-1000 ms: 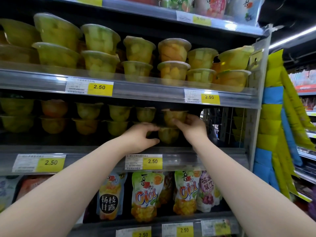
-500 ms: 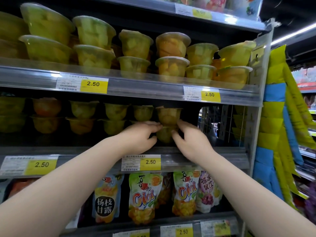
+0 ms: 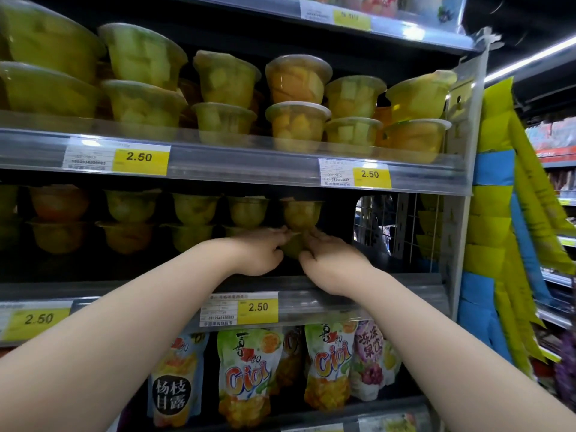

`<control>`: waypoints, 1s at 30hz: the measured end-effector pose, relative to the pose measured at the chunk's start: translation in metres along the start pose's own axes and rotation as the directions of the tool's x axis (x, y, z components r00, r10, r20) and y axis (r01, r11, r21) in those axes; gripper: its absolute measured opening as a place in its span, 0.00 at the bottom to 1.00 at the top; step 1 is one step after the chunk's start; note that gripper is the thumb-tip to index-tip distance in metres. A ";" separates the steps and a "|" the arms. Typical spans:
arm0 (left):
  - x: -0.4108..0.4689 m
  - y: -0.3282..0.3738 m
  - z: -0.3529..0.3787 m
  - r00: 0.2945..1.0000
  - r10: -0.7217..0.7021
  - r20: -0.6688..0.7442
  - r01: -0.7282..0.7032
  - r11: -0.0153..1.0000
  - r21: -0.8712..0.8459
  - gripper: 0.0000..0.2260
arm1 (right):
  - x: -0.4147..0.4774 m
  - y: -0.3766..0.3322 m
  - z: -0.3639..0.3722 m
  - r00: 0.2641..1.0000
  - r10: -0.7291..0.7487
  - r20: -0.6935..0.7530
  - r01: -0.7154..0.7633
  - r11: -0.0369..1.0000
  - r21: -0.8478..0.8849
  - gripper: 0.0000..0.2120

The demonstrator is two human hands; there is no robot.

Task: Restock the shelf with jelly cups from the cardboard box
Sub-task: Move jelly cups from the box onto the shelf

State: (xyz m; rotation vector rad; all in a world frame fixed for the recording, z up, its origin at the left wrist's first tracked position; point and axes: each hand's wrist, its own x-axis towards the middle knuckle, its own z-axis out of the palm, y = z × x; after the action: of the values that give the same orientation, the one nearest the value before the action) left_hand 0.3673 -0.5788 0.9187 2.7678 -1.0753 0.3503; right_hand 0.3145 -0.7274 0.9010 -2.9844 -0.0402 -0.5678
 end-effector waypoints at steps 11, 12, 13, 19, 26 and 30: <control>0.021 0.003 0.001 0.997 -0.073 0.035 0.074 0.997 -0.030 0.25 | 0.031 0.014 0.007 0.985 0.051 0.163 -0.085 0.974 0.209 0.28; 0.019 0.003 0.000 0.997 -0.070 0.026 0.071 0.996 -0.046 0.24 | 0.029 0.013 0.006 0.988 0.051 0.148 -0.082 0.975 0.209 0.28; 0.015 0.003 -0.002 0.998 -0.066 0.011 0.067 0.996 -0.061 0.24 | 0.025 0.011 0.003 0.991 0.056 0.123 -0.080 0.977 0.197 0.26; -0.039 -0.006 -0.012 0.995 -0.056 -0.088 0.048 0.994 -0.095 0.22 | -0.015 -0.004 0.014 0.905 0.032 -0.424 -0.028 1.000 0.014 0.23; -0.117 -0.034 0.012 0.912 -0.051 -0.408 0.037 0.998 -0.042 0.21 | -0.077 -0.060 0.079 0.846 -0.003 -0.534 0.029 0.999 0.039 0.28; -0.179 -0.062 0.037 0.864 -0.071 -0.498 0.145 0.983 0.112 0.25 | -0.119 -0.090 0.101 0.923 0.033 -0.383 0.010 0.994 0.111 0.28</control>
State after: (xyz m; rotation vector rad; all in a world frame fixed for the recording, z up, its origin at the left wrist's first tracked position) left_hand 0.2871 -0.4261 0.8312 2.6094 -0.7837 1.0893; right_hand 0.2363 -0.6281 0.7720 -2.7087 -0.0216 -1.0999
